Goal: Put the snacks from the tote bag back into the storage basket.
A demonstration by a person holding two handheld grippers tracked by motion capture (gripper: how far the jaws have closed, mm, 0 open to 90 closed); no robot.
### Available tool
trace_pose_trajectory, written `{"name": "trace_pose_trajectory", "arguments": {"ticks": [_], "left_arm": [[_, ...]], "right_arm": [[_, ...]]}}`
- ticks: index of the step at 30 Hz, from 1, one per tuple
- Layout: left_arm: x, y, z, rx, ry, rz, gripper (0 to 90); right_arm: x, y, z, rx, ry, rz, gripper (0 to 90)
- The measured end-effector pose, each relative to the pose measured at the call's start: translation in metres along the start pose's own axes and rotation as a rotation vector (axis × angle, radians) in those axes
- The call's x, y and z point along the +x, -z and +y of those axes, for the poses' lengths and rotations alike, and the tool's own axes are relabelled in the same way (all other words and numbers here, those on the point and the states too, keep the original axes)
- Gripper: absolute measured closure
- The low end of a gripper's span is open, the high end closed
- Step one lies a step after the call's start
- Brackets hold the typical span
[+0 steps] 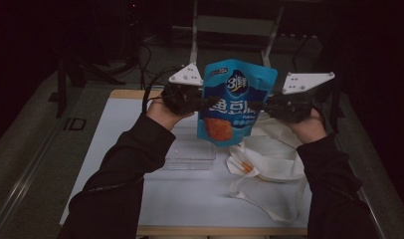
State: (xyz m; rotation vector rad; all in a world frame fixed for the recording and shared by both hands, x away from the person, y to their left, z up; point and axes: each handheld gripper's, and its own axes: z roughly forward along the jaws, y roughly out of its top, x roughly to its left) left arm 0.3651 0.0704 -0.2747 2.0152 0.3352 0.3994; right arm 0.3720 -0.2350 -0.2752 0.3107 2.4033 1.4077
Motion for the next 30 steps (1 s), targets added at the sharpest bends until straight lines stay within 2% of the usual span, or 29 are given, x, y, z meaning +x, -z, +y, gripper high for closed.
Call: {"name": "trace_pose_trajectory", "arguments": {"ticks": [1, 2, 5, 12, 14, 18, 22, 30], "left_arm": [[0.0, 0.0, 0.0, 0.0, 0.0, 0.0, 90.0], [0.003, 0.01, -0.005, 0.007, 0.003, 0.009, 90.0], [0.006, 0.02, -0.011, 0.013, 0.004, 0.015, 90.0], [0.011, 0.037, -0.024, 0.023, 0.017, 0.029, 90.0], [0.013, 0.046, -0.031, 0.024, 0.011, 0.049, 90.0], [0.018, 0.059, -0.041, 0.029, 0.015, 0.061, 90.0], [0.023, 0.067, -0.055, 0.039, 0.035, 0.082, 90.0], [0.031, 0.074, -0.079, 0.057, 0.062, 0.111, 90.0]], "right_arm": [[0.001, -0.003, 0.002, -0.001, 0.006, 0.004, 88.1], [0.003, -0.01, 0.005, -0.002, 0.015, 0.013, 88.1], [0.005, -0.02, 0.01, -0.007, 0.015, 0.031, 88.1], [0.01, -0.041, 0.018, 0.002, 0.025, 0.064, 88.1], [0.013, -0.052, 0.023, 0.003, 0.027, 0.074, 88.0], [0.016, -0.068, 0.028, -0.009, 0.037, 0.093, 88.0], [0.02, -0.086, 0.032, 0.008, 0.047, 0.11, 88.0], [0.023, -0.117, 0.03, 0.026, 0.03, 0.133, 88.0]]}}
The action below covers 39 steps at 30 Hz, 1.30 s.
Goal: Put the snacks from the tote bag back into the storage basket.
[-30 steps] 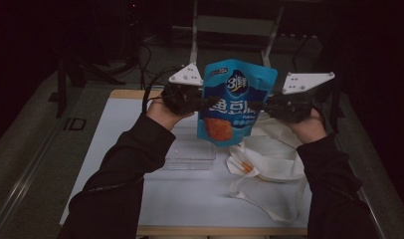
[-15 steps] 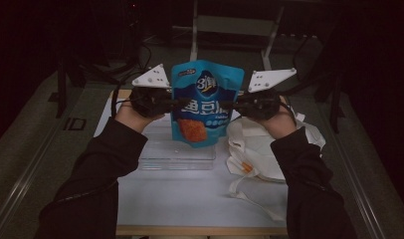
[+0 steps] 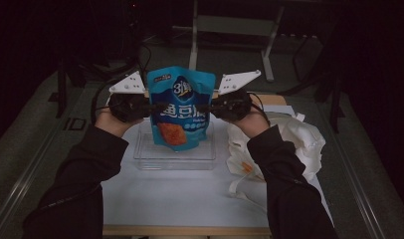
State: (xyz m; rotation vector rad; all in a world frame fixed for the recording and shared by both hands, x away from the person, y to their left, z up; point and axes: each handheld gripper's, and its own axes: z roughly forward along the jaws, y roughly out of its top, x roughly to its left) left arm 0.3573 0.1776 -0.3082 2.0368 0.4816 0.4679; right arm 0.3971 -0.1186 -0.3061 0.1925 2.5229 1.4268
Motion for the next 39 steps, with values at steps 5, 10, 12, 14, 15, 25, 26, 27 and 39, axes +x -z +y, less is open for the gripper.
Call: {"name": "trace_pose_trajectory", "arguments": {"ticks": [5, 10, 12, 14, 15, 25, 26, 27, 39], "left_arm": [[0.008, 0.002, -0.015, 0.009, 0.017, 0.008, 90.0], [0.014, -0.004, -0.031, 0.013, 0.041, 0.012, 90.0], [0.016, -0.007, -0.035, 0.016, 0.047, 0.007, 90.0], [0.017, -0.01, -0.039, 0.02, 0.048, 0.009, 90.0], [0.017, -0.01, -0.039, 0.02, 0.048, 0.009, 90.0], [0.017, -0.021, -0.055, 0.032, 0.073, -0.009, 90.0], [0.017, -0.022, -0.056, 0.032, 0.075, -0.011, 90.0], [0.016, -0.023, -0.058, 0.03, 0.081, -0.012, 90.0], [0.01, -0.029, -0.078, 0.023, 0.108, -0.04, 90.0]], "right_arm": [[0.001, -0.017, -0.002, 0.008, -0.004, 0.01, 88.0], [-0.001, -0.035, -0.008, 0.025, -0.014, 0.016, 88.0], [-0.003, -0.038, -0.012, 0.024, -0.024, 0.021, 88.0], [-0.004, -0.042, -0.016, 0.027, -0.034, 0.023, 88.1], [-0.004, -0.044, -0.017, 0.032, -0.032, 0.022, 88.0], [-0.004, -0.053, -0.032, 0.044, -0.055, 0.034, 88.0], [-0.004, -0.053, -0.034, 0.045, -0.055, 0.035, 88.0], [-0.004, -0.054, -0.036, 0.043, -0.063, 0.04, 88.0], [0.005, -0.059, -0.055, 0.042, -0.09, 0.05, 87.9]]}}
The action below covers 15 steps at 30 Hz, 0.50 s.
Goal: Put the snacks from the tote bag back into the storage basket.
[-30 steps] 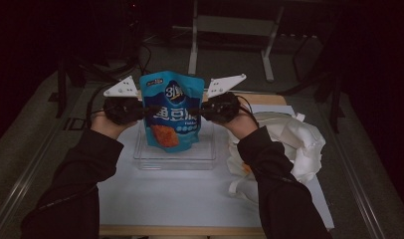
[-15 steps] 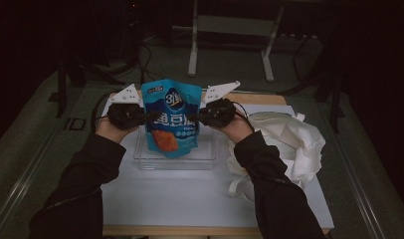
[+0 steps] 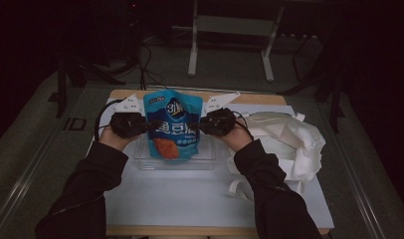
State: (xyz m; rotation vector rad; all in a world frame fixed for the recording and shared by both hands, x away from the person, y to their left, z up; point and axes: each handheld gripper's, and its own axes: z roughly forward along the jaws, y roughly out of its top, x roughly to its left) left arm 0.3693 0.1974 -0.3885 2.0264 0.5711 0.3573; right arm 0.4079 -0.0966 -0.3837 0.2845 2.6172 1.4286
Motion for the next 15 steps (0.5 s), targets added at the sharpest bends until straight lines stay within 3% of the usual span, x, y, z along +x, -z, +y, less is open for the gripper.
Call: {"name": "trace_pose_trajectory", "arguments": {"ticks": [15], "left_arm": [[-0.003, -0.007, -0.022, 0.002, 0.024, -0.021, 90.0]], "right_arm": [[0.008, -0.011, -0.016, 0.038, 0.008, 0.016, 87.8]]}}
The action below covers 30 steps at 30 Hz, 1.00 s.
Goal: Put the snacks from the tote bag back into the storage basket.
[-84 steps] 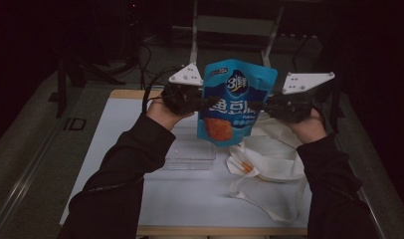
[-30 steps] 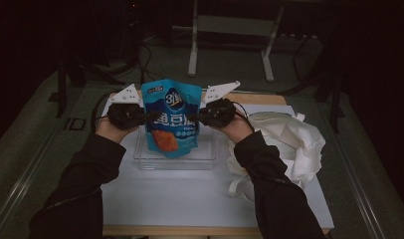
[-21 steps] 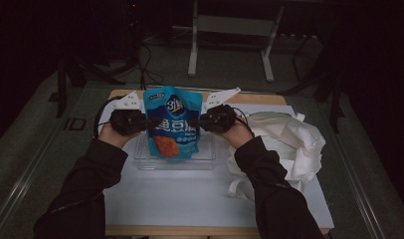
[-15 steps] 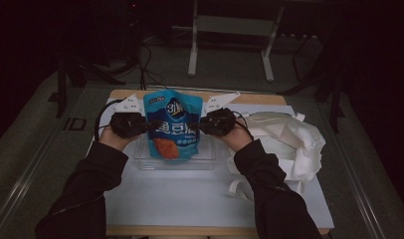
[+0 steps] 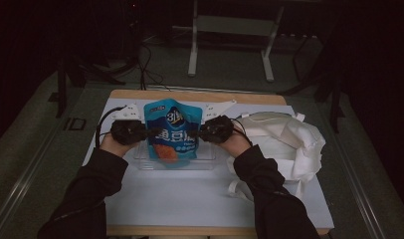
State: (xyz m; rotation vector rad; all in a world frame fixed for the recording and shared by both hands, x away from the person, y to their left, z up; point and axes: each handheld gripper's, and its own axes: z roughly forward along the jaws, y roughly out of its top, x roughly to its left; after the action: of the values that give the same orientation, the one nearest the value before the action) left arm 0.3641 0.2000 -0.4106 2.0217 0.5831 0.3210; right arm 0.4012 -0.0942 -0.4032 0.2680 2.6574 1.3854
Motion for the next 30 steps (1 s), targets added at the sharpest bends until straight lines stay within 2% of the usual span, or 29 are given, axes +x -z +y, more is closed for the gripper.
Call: {"name": "trace_pose_trajectory", "arguments": {"ticks": [6, 9, 19, 20, 24, 27, 29, 30], "left_arm": [[0.0, 0.0, -0.008, -0.018, 0.007, -0.024, 89.9], [-0.001, 0.001, -0.01, -0.027, 0.014, -0.029, 89.9], [-0.004, 0.002, -0.015, -0.043, 0.026, -0.008, 89.5], [-0.006, 0.002, -0.014, -0.04, 0.047, -0.003, 89.3], [-0.008, 0.002, -0.013, -0.04, 0.048, 0.01, 87.5], [-0.01, 0.003, -0.012, -0.043, 0.039, 0.025, 83.2], [-0.012, 0.002, -0.011, -0.038, 0.034, 0.032, 78.0], [-0.012, 0.002, -0.011, -0.038, 0.034, 0.032, 75.6]], "right_arm": [[0.001, -0.002, -0.007, -0.014, -0.006, 0.007, 87.8], [0.002, -0.002, -0.008, -0.013, 0.008, 0.007, 87.6], [0.005, -0.003, -0.01, -0.034, 0.005, 0.0, 86.7], [0.005, -0.002, -0.01, -0.034, 0.006, -0.007, 85.7], [0.007, -0.002, -0.009, -0.031, 0.01, -0.016, 83.6], [0.008, -0.001, -0.009, -0.034, 0.017, -0.034, 76.8], [0.008, 0.001, -0.008, -0.048, 0.012, -0.049, 65.1], [0.008, 0.001, -0.008, -0.048, 0.012, -0.049, 65.1]]}}
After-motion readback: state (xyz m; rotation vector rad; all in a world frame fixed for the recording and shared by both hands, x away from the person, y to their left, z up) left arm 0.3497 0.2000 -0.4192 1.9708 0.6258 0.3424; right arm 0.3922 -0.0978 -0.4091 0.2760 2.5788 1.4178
